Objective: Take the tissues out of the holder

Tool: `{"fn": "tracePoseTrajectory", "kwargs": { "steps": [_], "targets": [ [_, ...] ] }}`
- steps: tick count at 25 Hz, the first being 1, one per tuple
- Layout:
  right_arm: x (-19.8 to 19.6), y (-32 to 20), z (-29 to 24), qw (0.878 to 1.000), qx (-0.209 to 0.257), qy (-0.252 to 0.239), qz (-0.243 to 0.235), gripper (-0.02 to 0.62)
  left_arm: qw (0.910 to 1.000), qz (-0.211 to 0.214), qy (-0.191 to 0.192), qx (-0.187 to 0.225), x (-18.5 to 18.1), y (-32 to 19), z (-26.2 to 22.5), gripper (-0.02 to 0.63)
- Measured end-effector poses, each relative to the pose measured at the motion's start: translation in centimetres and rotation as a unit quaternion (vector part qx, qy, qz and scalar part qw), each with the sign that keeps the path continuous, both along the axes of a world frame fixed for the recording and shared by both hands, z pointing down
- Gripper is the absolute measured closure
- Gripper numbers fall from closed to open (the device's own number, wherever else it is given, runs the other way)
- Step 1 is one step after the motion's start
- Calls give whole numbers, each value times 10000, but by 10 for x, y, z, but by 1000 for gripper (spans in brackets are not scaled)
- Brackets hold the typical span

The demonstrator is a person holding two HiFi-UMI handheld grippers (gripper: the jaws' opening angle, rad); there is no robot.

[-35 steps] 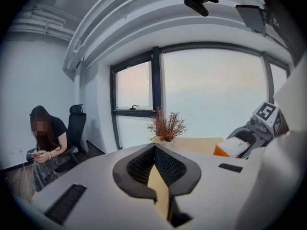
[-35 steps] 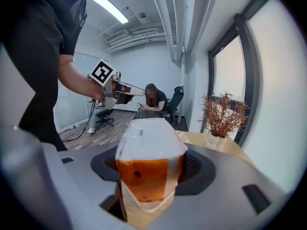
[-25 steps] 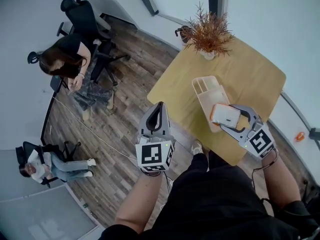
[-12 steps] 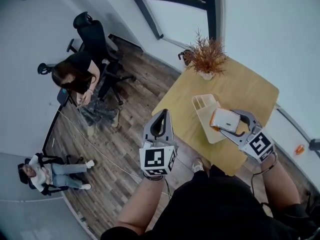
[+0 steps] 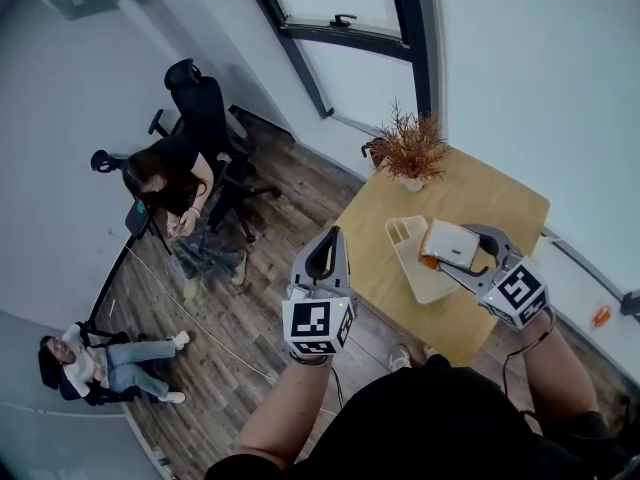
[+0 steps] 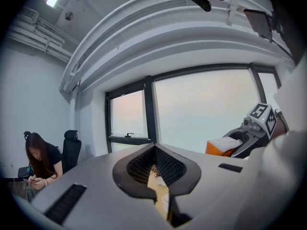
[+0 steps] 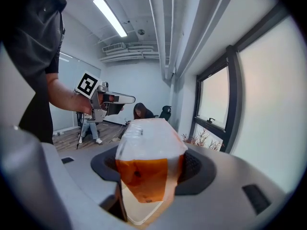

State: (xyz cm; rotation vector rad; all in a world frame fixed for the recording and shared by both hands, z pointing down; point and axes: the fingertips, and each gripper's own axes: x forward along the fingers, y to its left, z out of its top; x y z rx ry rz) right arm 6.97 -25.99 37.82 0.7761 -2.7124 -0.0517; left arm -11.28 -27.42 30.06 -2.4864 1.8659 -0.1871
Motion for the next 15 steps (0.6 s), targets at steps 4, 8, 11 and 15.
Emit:
{"fn": "tracePoseTrajectory", "kwargs": {
  "steps": [4,8,11,15],
  "targets": [
    [-3,4,-17,10000,78,22,21,314,10000,-25,-2,71,-6,4,-13,601],
    [0,6,-28,9999,26,81,131,314,10000,21,-43,76,-7,5,-21,601],
    [-1,8,-43,9998,107,52,179,314,9998,77,-62,194,-10,7,-35,601],
    [-3,12,-64,9996,238,-17,178,314,9993,80,-75,365,-14,10,-56,601]
  ]
}}
